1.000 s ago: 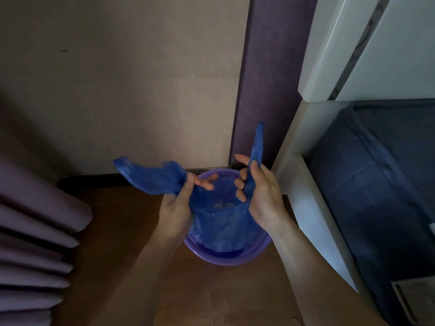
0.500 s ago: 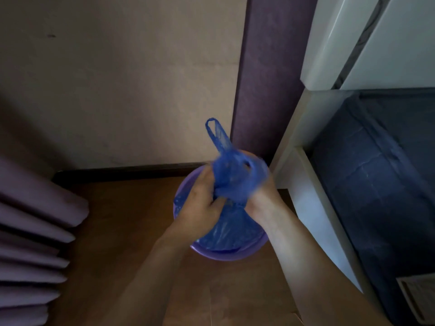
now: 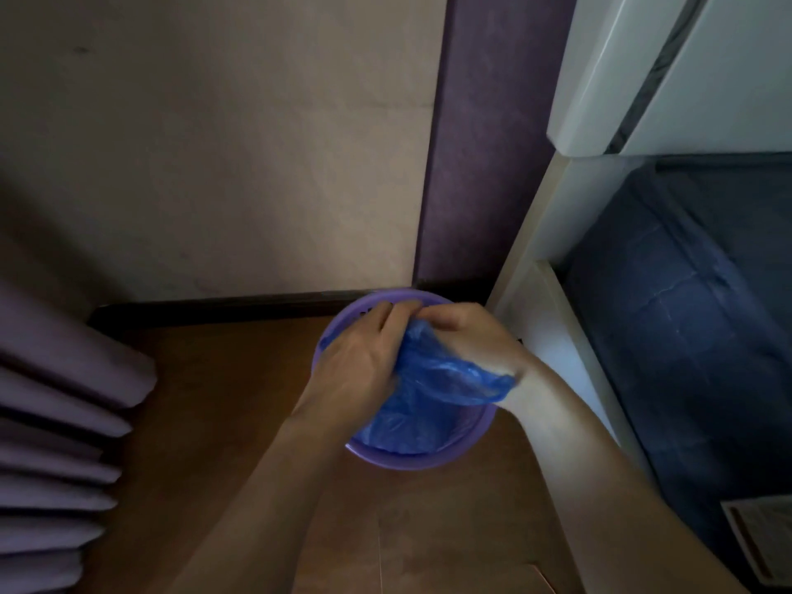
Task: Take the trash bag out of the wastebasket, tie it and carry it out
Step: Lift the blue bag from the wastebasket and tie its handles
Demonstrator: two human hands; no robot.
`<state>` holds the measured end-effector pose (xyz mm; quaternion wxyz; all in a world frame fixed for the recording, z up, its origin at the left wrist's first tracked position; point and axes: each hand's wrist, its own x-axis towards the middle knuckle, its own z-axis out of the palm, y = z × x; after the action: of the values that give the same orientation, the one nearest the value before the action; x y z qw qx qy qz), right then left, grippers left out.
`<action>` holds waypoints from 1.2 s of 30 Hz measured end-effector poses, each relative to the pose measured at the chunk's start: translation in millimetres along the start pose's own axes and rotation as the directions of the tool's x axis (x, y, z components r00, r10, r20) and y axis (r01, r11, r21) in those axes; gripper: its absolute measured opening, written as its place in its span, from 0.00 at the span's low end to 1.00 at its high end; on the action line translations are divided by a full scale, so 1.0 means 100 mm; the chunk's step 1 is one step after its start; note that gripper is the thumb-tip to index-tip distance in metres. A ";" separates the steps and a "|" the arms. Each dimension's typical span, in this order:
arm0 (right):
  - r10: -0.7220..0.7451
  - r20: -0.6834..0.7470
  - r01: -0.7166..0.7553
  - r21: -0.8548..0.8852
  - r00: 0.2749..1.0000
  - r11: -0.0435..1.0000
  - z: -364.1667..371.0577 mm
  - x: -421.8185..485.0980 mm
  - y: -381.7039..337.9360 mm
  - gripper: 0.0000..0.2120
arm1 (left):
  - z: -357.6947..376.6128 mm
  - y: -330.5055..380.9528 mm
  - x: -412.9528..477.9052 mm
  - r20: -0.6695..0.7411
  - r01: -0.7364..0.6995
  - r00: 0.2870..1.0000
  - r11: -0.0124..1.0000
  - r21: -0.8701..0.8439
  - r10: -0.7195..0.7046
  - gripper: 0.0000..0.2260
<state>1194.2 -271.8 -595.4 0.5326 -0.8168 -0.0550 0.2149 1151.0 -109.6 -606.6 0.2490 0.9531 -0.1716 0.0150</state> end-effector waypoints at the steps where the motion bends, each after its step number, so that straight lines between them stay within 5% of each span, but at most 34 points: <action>1: 0.013 -0.061 -0.007 0.094 0.998 0.996 -0.04 -0.06 -0.02 0.09 | 0.01 -0.01 0.01 0.032 0.024 0.999 0.999 0.036 -0.025 0.30; 2: 0.013 -0.144 0.008 0.144 0.989 0.990 -0.11 -0.13 -0.04 0.11 | 0.03 -0.03 0.03 0.048 0.030 0.998 0.997 0.069 -0.034 0.26; 4: -0.147 -0.223 0.132 -0.082 0.964 0.988 -0.19 -0.30 -0.19 0.22 | 0.04 -0.03 0.05 0.057 0.035 0.997 0.992 0.119 -0.042 0.19; 6: -0.328 -0.081 0.262 -0.438 0.941 0.860 -0.15 -0.46 -0.37 0.40 | 0.07 -0.02 0.05 0.069 0.055 0.996 0.991 0.121 -0.064 0.16; 8: -0.344 0.128 0.324 -0.729 0.930 0.603 -0.01 -0.53 -0.43 0.49 | 0.11 0.00 0.06 0.083 0.049 0.995 0.992 0.115 -0.059 0.16; 10: -0.232 0.203 0.296 -0.813 0.951 0.502 0.13 -0.48 -0.40 0.48 | 0.13 0.00 0.07 0.071 0.068 0.995 0.993 0.097 -0.075 0.17; 18: -0.109 0.173 0.204 -0.783 0.979 0.588 0.20 -0.25 -0.15 0.23 | 0.07 -0.20 -0.01 0.110 0.076 0.992 0.995 -0.067 -0.068 0.15; 24: -0.132 0.192 0.212 -0.492 0.972 0.844 -0.04 -0.23 -0.16 0.06 | 0.01 -0.28 -0.02 0.096 0.051 0.995 0.986 -0.160 -0.036 0.12; 27: -0.154 0.219 0.205 -0.234 0.963 0.950 -0.14 -0.25 -0.17 0.09 | 0.04 -0.27 -0.01 0.073 -0.007 0.997 0.972 -0.234 0.024 0.08; 31: -0.267 -0.011 0.267 0.104 0.964 0.958 -0.08 -0.11 0.01 0.04 | 0.07 -0.23 0.01 0.018 -0.021 0.999 0.942 -0.335 0.029 0.11; 36: -0.131 -0.128 0.175 0.453 0.983 0.874 0.10 0.00 0.18 0.07 | 0.07 -0.19 0.00 -0.205 -0.078 0.979 0.956 -0.281 0.019 0.13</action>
<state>1187.2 -271.5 -615.2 0.7290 -0.6686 -0.0418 0.1406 1156.4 -97.7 -621.9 0.4005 0.8958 -0.1695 0.0917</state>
